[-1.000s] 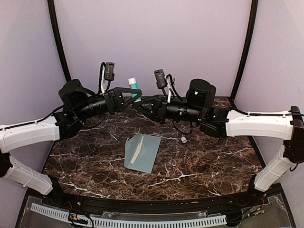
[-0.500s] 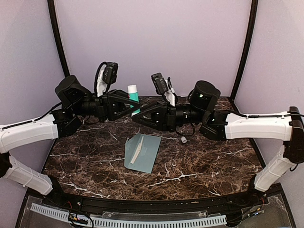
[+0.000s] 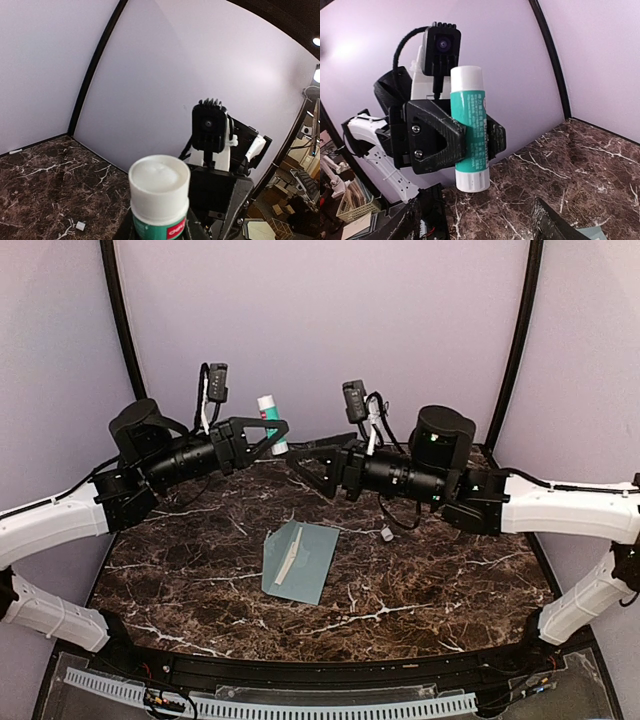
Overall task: Place the letter into the envelope and seal it
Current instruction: Unscrew the solid glue.
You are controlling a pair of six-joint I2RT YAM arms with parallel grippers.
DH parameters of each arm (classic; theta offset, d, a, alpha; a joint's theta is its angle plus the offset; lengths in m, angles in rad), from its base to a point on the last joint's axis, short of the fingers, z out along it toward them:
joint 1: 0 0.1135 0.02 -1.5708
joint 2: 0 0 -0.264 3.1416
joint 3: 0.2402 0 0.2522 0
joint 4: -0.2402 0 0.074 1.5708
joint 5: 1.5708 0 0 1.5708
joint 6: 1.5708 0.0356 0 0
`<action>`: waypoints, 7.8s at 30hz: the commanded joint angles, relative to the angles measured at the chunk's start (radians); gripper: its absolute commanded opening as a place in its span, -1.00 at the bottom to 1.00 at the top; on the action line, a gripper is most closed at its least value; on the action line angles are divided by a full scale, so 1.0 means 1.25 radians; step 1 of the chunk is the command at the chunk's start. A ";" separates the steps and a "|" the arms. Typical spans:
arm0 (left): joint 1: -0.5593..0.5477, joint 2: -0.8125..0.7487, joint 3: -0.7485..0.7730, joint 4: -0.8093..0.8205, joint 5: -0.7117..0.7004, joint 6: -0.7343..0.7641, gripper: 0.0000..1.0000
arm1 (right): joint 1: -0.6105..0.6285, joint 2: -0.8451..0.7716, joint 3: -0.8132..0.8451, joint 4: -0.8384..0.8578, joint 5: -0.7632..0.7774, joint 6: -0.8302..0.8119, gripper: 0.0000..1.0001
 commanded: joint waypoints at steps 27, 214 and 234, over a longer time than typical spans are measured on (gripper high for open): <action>0.003 0.058 0.011 -0.055 -0.101 -0.044 -1.00 | 0.080 0.147 0.193 -0.182 0.357 -0.097 -0.61; 0.089 -0.056 0.035 -0.119 0.197 0.079 -1.00 | -0.036 -0.001 0.027 -0.055 -0.074 0.005 0.31; 0.109 -0.009 0.027 -0.221 -0.014 0.006 -1.00 | 0.032 0.227 0.258 -0.237 0.124 -0.008 0.15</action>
